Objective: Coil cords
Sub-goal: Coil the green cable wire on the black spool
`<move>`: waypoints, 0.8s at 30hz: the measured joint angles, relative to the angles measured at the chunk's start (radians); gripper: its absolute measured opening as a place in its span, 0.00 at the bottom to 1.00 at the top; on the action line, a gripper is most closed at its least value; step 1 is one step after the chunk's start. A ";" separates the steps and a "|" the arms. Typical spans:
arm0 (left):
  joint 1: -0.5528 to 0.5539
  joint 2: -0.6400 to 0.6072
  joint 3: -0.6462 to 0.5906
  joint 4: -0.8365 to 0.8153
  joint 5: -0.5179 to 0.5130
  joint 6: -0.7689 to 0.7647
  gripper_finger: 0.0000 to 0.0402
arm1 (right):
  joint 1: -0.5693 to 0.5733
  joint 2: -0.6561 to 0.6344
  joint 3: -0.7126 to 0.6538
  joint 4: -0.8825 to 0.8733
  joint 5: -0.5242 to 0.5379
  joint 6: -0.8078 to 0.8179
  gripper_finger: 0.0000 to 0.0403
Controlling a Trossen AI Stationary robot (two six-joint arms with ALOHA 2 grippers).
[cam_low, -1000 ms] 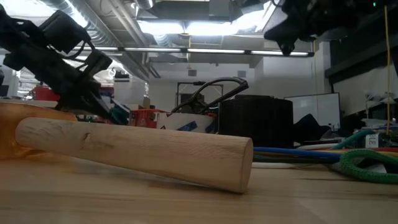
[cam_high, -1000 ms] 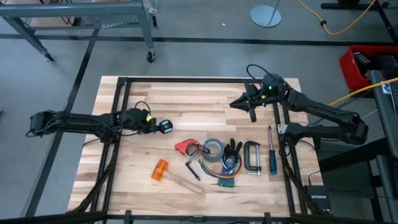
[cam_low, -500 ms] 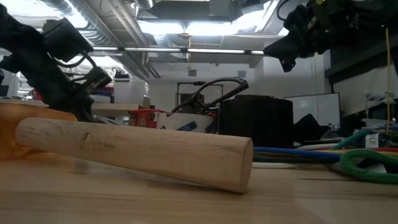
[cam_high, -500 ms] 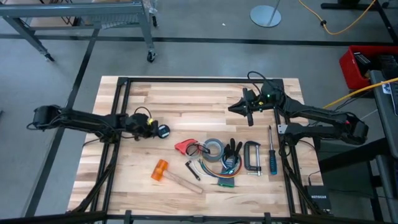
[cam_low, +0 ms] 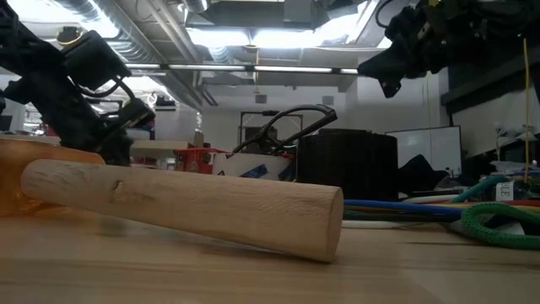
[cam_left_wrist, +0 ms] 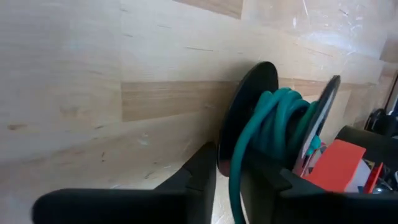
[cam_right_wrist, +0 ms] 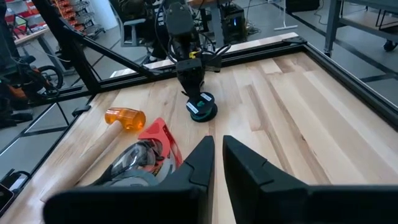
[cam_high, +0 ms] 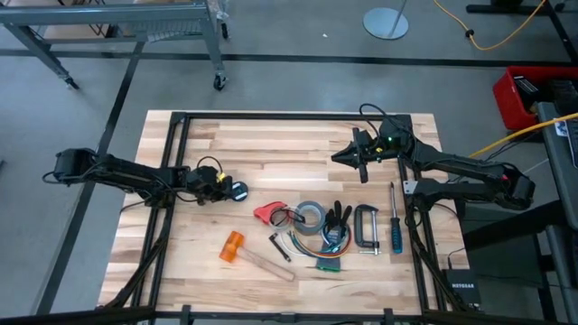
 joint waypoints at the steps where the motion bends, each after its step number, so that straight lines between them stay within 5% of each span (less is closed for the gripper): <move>1: 0.000 0.002 0.001 0.000 0.000 0.000 0.15 | 0.000 0.000 0.000 -0.001 0.000 0.000 0.09; 8: 0.001 0.003 0.003 -0.028 0.004 -0.034 0.23 | 0.000 0.000 0.000 -0.002 0.000 -0.001 0.09; 24: 0.001 0.003 0.002 -0.055 0.048 0.006 0.18 | 0.000 0.000 0.000 -0.019 0.000 -0.023 0.09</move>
